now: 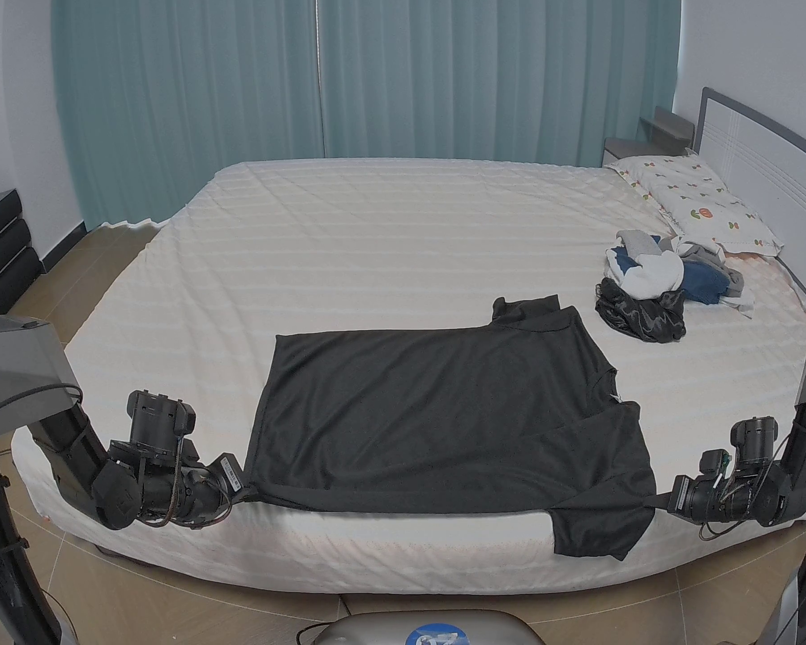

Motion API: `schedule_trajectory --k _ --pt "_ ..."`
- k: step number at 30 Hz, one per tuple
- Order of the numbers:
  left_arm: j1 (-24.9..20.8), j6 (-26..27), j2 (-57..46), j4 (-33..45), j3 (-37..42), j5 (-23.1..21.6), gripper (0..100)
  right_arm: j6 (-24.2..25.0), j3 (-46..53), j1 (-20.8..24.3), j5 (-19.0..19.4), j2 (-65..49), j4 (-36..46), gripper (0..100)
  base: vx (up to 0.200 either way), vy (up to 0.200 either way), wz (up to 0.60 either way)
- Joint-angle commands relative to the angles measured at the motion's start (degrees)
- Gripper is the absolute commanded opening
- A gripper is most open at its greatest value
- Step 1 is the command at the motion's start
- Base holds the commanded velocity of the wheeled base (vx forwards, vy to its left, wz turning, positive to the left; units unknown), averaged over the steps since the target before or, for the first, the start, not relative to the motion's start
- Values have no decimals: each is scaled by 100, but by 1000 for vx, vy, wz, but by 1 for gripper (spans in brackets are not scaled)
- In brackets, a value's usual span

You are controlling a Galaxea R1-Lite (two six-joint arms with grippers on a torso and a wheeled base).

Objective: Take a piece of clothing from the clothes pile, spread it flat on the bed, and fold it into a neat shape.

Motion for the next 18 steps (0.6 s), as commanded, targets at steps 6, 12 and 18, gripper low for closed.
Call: schedule_trajectory --k 6,12,18 --pt "-5 443 -375 621 -5 280 0 -313 381 -44 8 -430 60 0 0 0 0" --pt "4 927 -533 1298 -32 297 0 -568 592 -44 -1 -570 95 0 0 0 0" --pt "4 1111 -498 1526 -49 649 0 -928 776 -53 -1 -570 183 0 0 0 0"
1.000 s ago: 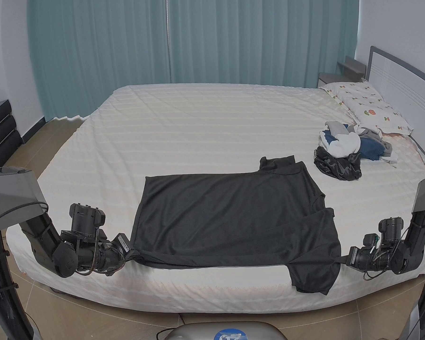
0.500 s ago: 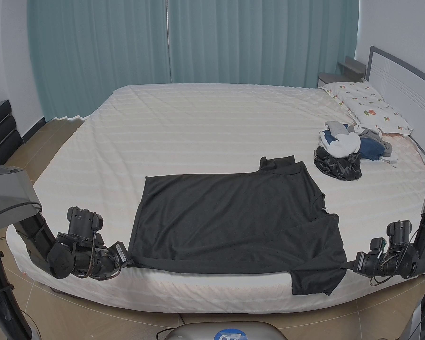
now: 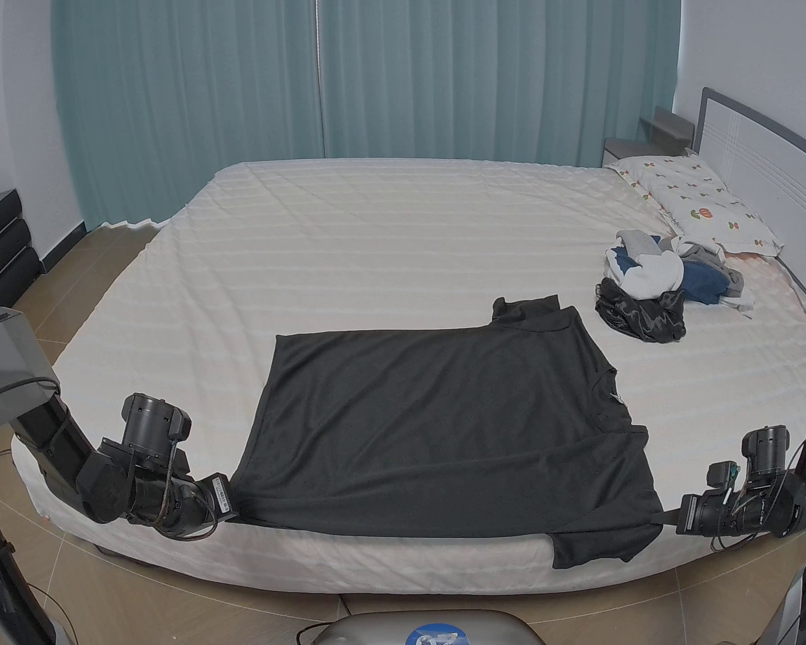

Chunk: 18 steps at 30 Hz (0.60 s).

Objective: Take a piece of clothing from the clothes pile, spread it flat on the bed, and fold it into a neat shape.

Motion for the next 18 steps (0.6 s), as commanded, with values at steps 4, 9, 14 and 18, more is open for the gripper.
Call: schedule_trajectory --k 4,9,14,18 --pt "9 292 -41 333 -28 374 0 -249 154 -3 -8 -50 161 0 0 0 0" --pt "0 380 -67 773 -116 401 0 -442 198 -3 -16 -208 495 0 0 0 0" --pt "-62 468 -59 1230 -195 489 0 -706 180 -3 -43 -428 978 0 0 0 0" --pt "-114 503 -50 1397 -195 497 0 -882 163 -3 -87 -463 1294 0 0 0 0"
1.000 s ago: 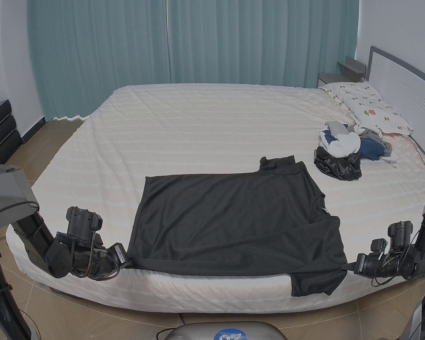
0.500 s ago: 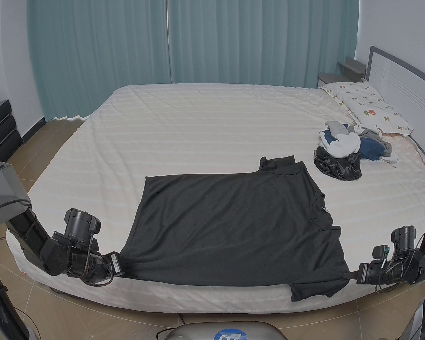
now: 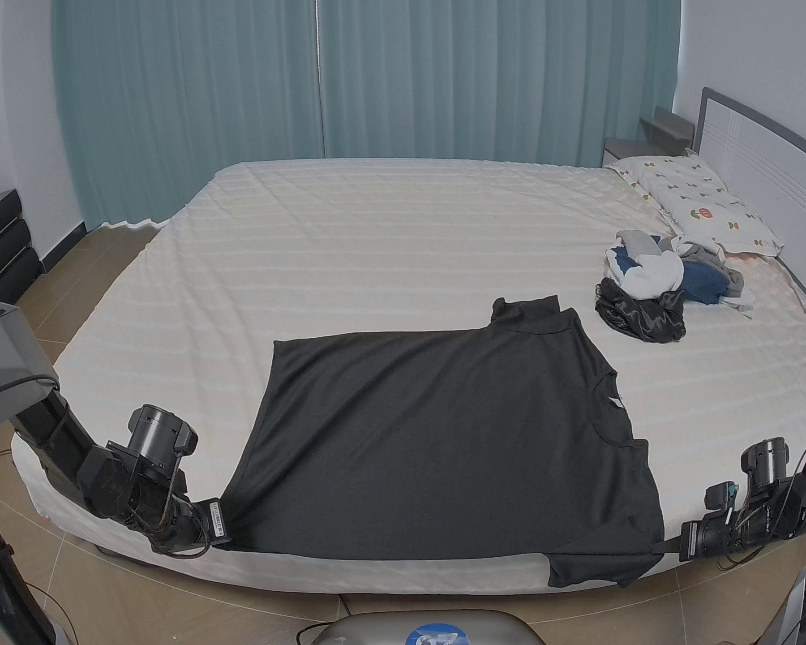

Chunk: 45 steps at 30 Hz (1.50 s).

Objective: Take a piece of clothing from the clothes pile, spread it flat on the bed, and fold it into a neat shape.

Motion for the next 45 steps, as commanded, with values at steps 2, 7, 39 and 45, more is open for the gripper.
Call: schedule_trajectory --k 2,7,39,45 --pt "-49 100 26 192 -32 10 0 -231 -14 -1 -82 -118 237 0 0 0 0" --pt "-49 259 9 640 -111 10 0 -434 -32 -1 -302 -135 527 0 0 0 0" --pt "365 -348 -598 1246 -1069 -816 0 173 -1130 61 -82 -1058 1064 0 0 0 0" --pt "417 -348 -563 1237 -1201 -825 0 516 -1517 157 -73 -1005 1046 0 0 0 0"
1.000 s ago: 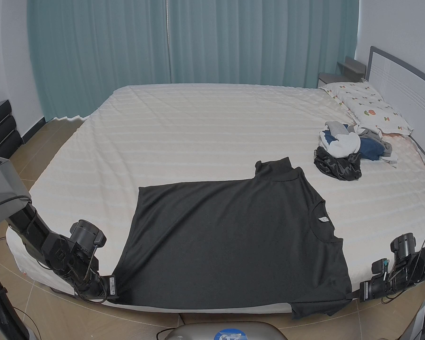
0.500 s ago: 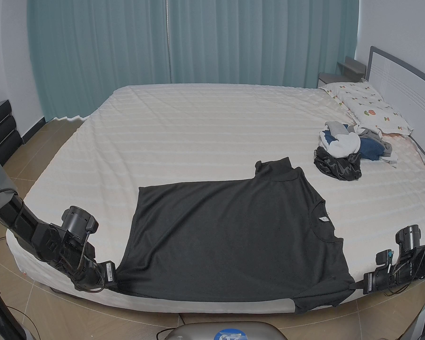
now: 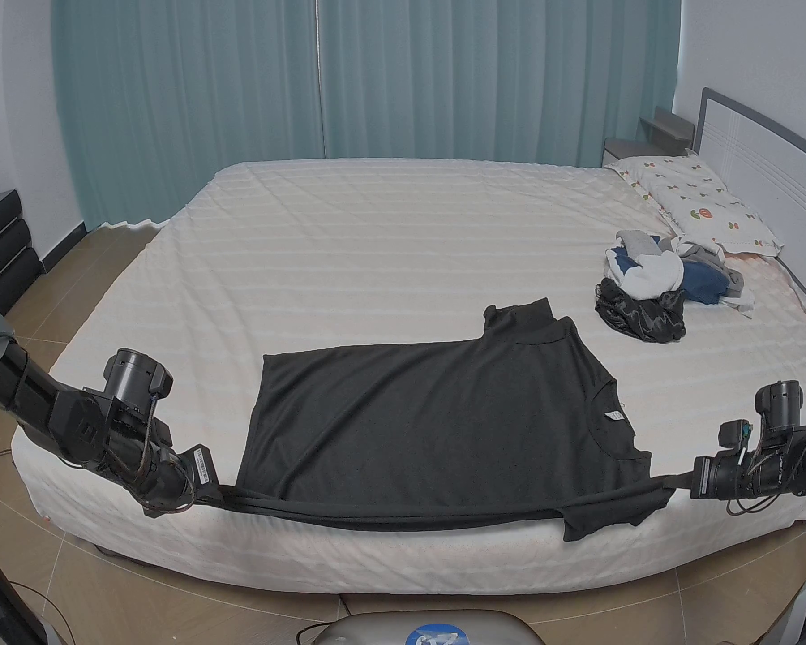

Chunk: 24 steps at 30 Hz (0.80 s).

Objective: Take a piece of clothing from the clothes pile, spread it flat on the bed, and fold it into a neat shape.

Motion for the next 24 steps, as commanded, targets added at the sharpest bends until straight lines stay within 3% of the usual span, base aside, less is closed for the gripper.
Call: schedule_trajectory --k 1,7,14,24 --pt "38 -23 16 9 -162 -15 0 161 -285 86 10 21 -21 0 0 0 0" --pt "38 -93 52 -44 -267 -24 0 645 -531 244 1 -49 -21 0 0 0 0" --pt "47 -365 -1 44 -346 -15 0 645 -399 244 1 -181 6 0 0 0 0" --pt "29 -269 -186 730 -276 12 0 592 49 235 10 -541 6 0 0 0 0"
